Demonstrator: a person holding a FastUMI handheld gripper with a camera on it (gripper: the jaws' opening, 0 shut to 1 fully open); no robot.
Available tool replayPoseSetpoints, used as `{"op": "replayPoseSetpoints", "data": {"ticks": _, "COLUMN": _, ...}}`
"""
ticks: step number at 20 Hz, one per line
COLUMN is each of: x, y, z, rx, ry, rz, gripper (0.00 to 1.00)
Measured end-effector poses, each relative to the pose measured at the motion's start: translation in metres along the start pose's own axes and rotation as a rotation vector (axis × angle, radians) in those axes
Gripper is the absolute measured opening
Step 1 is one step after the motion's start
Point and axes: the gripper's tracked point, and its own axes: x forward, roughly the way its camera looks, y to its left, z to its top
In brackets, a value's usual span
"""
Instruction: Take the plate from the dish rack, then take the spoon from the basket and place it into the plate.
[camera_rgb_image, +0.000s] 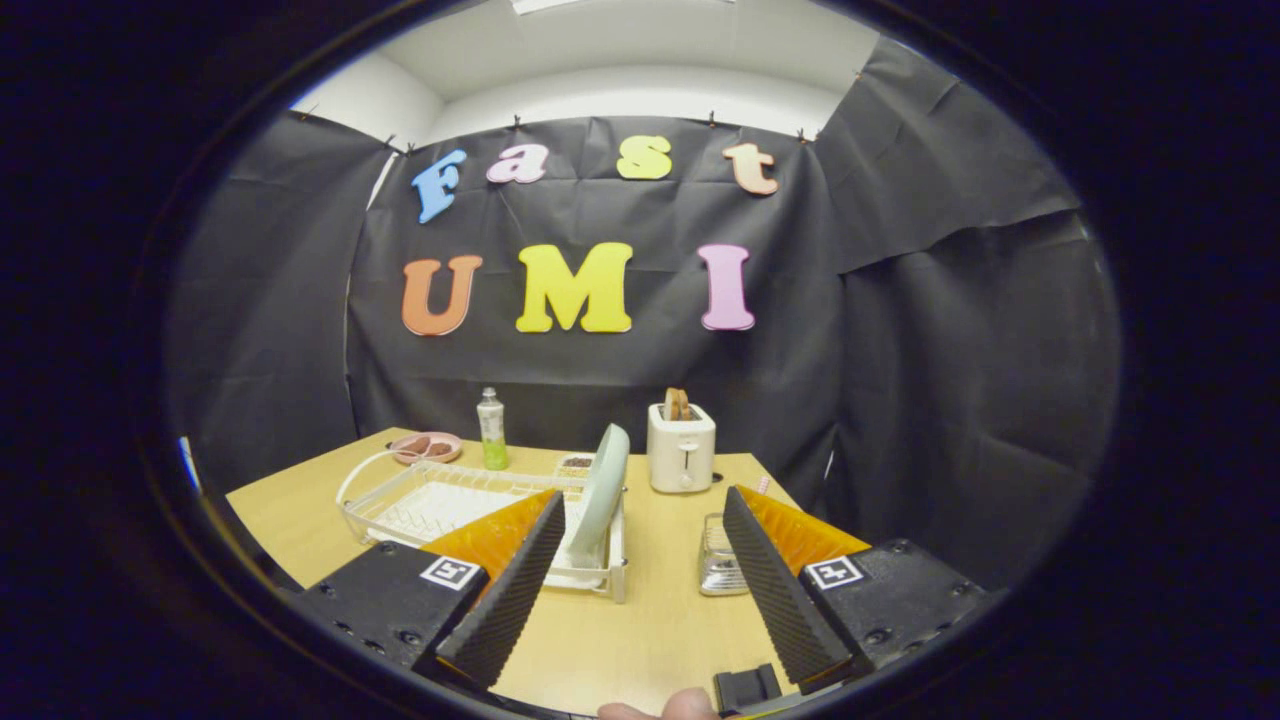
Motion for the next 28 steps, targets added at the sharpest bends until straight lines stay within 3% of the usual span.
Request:
{"op": "replayPoseSetpoints", "data": {"ticks": 6, "x": 0.048, "y": 0.022, "z": 0.033, "rx": 0.006, "ry": 0.142, "rz": 0.094, "gripper": 1.0}}
{"op": "replayPoseSetpoints", "data": {"ticks": 14, "x": 0.125, "y": 0.027, "z": 0.04, "rx": -0.052, "ry": 0.322, "rz": 0.053, "gripper": 1.0}}
{"op": "replayPoseSetpoints", "data": {"ticks": 25, "x": 0.211, "y": 0.028, "z": 0.007, "rx": 0.055, "ry": 0.586, "rz": 0.021, "gripper": 1.0}}
{"op": "replayPoseSetpoints", "data": {"ticks": 28, "x": 0.224, "y": 0.035, "z": -0.006, "rx": 0.082, "ry": 0.641, "rz": 0.021, "gripper": 0.9}}
